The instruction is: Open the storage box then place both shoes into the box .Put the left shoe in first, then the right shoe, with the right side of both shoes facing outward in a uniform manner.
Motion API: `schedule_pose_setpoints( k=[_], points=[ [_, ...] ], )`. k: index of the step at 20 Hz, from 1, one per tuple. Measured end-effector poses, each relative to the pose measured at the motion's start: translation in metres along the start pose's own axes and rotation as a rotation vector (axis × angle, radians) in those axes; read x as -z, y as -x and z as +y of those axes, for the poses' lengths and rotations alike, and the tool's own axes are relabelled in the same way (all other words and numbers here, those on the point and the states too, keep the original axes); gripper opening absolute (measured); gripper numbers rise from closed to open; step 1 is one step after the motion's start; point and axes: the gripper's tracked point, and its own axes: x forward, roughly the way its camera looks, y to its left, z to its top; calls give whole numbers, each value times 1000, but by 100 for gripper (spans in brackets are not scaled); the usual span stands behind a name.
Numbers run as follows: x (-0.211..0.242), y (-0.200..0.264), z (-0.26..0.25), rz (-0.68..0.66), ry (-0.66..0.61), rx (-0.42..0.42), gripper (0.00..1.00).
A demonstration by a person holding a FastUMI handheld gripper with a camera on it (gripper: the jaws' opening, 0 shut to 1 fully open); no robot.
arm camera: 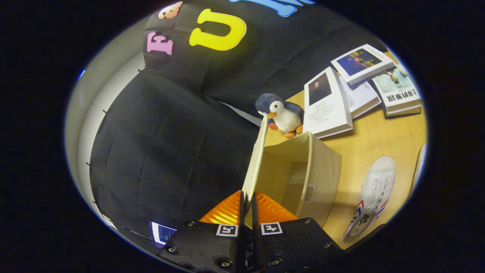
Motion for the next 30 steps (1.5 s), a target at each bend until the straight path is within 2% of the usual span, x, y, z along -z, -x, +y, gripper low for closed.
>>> schedule_pose_setpoints(
  k=[3, 8, 13, 14, 15, 19, 20, 24, 25, 27, 28, 30],
  points=[
    [-8, -21, 41, 11, 22, -37, 8],
    [-6, -81, 107, 67, 25, -118, 9],
    [21, -152, 139, 133, 80, -128, 11],
    [27, -165, 141, 160, 93, -123, 26],
    [34, -177, 142, 180, 106, -114, 26],
    [55, -206, 147, 231, 131, -88, 40],
    [58, -209, 145, 240, 132, -80, 47],
    [54, -200, 143, 238, 140, -54, 47],
    [49, -192, 141, 229, 137, -65, 51],
    [42, -175, 119, 216, 147, -30, 86],
    [40, -167, 112, 209, 152, -14, 96],
    [31, -150, 102, 194, 148, 11, 96]
  ],
)
